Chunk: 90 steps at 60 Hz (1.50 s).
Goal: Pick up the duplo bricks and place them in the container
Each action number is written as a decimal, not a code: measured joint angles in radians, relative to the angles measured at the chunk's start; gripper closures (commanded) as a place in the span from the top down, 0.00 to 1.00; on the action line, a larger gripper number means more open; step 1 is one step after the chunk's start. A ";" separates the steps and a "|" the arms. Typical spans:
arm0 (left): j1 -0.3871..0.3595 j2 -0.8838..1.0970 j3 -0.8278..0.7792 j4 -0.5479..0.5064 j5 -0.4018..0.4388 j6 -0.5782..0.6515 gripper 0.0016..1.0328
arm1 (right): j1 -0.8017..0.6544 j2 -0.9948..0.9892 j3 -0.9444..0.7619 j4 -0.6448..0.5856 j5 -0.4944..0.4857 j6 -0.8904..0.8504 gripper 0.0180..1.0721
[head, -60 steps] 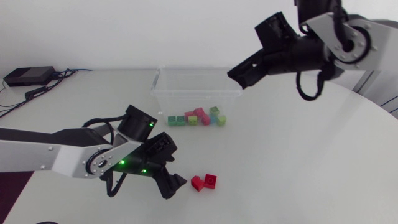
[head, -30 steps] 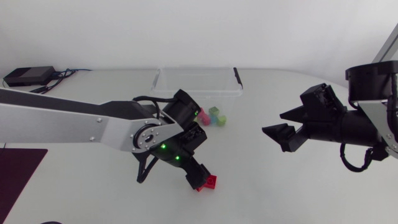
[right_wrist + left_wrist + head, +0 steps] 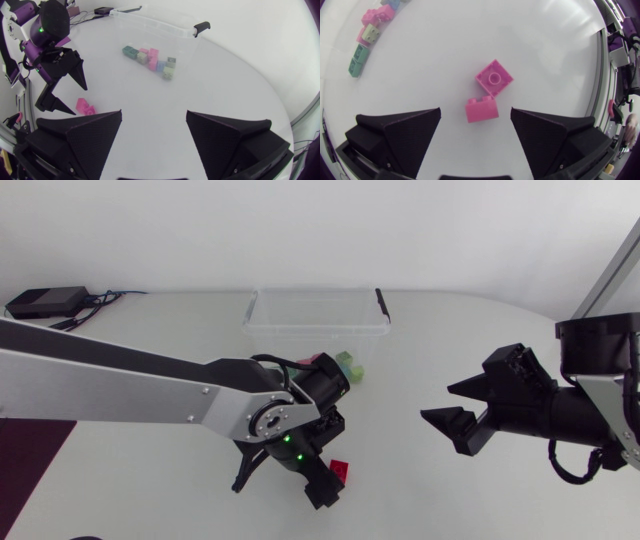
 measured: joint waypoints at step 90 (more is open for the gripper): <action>0.242 -0.422 0.063 -0.033 0.025 0.080 0.21 | 0.526 0.580 0.188 -0.019 0.120 -0.119 0.88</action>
